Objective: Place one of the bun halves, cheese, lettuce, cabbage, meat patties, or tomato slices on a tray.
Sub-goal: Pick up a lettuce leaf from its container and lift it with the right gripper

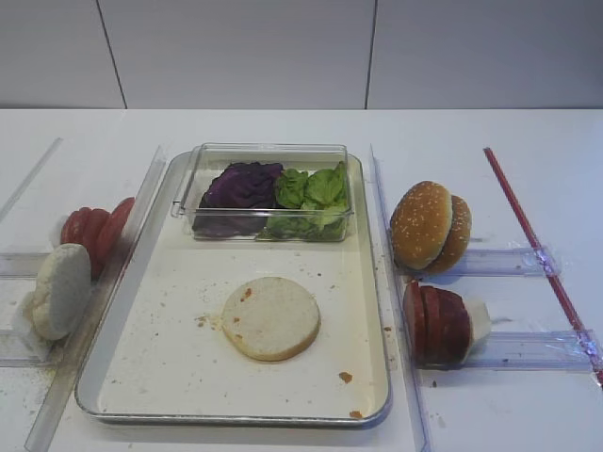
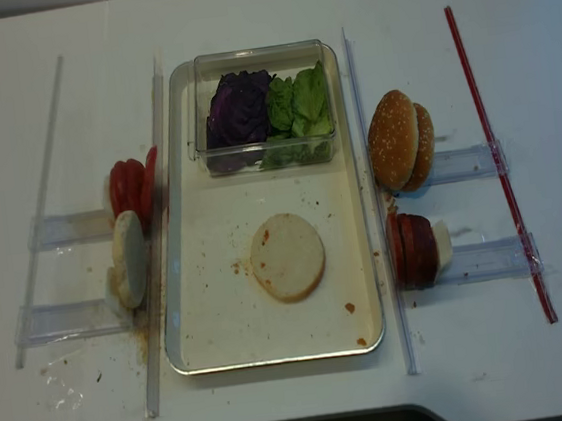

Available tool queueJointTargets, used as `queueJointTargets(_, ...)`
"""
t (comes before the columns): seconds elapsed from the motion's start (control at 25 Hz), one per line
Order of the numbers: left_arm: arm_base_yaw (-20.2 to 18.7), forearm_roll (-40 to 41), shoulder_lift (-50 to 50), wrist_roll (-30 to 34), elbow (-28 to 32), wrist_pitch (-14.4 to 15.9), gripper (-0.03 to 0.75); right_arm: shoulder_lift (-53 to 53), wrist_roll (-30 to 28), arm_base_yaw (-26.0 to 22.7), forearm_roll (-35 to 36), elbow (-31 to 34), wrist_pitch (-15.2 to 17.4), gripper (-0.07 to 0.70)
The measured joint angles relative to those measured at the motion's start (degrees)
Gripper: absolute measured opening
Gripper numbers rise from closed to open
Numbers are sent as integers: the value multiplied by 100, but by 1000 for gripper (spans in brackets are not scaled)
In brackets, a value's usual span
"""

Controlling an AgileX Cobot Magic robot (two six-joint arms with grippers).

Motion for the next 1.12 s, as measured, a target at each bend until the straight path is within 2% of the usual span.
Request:
queueJointTargets(0.48, 0, 0, 0, 0, 0, 0, 286, 14, 0, 0, 0, 0, 0, 500)
queueJointTargets(0.68, 0, 0, 0, 0, 4, 0, 286, 510, 0, 0, 70, -10, 0, 500)
queueJointTargets(0.96, 0, 0, 0, 0, 4, 0, 286, 1646, 115, 0, 201, -733, 87, 500)
queueJointTargets(1.12, 0, 0, 0, 0, 4, 0, 286, 2544, 370, 0, 313, -1371, 322, 500)
